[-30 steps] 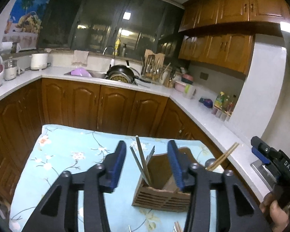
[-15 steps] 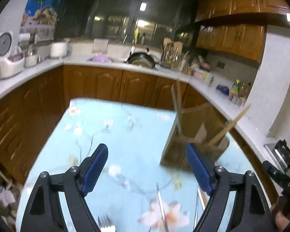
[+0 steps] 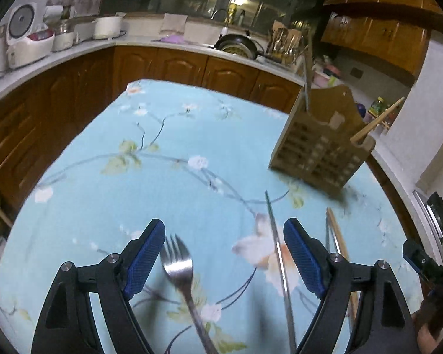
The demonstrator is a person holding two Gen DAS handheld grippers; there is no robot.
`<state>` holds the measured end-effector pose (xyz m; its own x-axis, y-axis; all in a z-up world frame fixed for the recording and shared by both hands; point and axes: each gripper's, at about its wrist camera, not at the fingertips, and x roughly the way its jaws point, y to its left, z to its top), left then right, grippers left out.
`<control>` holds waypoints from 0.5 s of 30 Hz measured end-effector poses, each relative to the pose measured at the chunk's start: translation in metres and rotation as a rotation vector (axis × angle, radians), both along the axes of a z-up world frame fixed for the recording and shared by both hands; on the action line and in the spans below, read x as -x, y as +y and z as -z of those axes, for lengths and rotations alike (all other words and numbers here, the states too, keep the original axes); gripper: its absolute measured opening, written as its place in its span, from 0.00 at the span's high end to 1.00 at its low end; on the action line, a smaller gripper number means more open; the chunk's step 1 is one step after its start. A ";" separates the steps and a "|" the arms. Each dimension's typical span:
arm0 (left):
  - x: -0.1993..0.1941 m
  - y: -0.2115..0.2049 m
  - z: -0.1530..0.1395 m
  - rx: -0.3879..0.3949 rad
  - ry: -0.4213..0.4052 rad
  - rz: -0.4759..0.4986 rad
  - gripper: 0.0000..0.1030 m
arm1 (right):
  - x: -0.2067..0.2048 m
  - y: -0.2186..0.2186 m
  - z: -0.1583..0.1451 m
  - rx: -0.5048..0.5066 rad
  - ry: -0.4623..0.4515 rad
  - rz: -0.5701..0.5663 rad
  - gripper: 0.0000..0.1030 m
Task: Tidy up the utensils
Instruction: 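Move both tools back down to the utensils lying on the table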
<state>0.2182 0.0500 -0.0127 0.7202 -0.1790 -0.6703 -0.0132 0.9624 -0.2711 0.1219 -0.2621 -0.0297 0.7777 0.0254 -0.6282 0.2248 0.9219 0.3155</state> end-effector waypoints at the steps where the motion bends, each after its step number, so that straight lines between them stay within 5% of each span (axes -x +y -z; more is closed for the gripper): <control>1: 0.002 0.000 0.001 -0.002 0.005 0.000 0.20 | 0.000 0.001 0.002 0.000 0.007 -0.002 0.08; 15: -0.016 -0.018 0.018 -0.014 0.072 0.038 0.20 | -0.013 0.002 0.011 0.014 0.055 -0.031 0.09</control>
<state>0.2340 0.0315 -0.0302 0.6633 -0.1950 -0.7225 0.0041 0.9664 -0.2570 0.1345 -0.2602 -0.0407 0.7410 0.0398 -0.6704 0.2129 0.9328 0.2907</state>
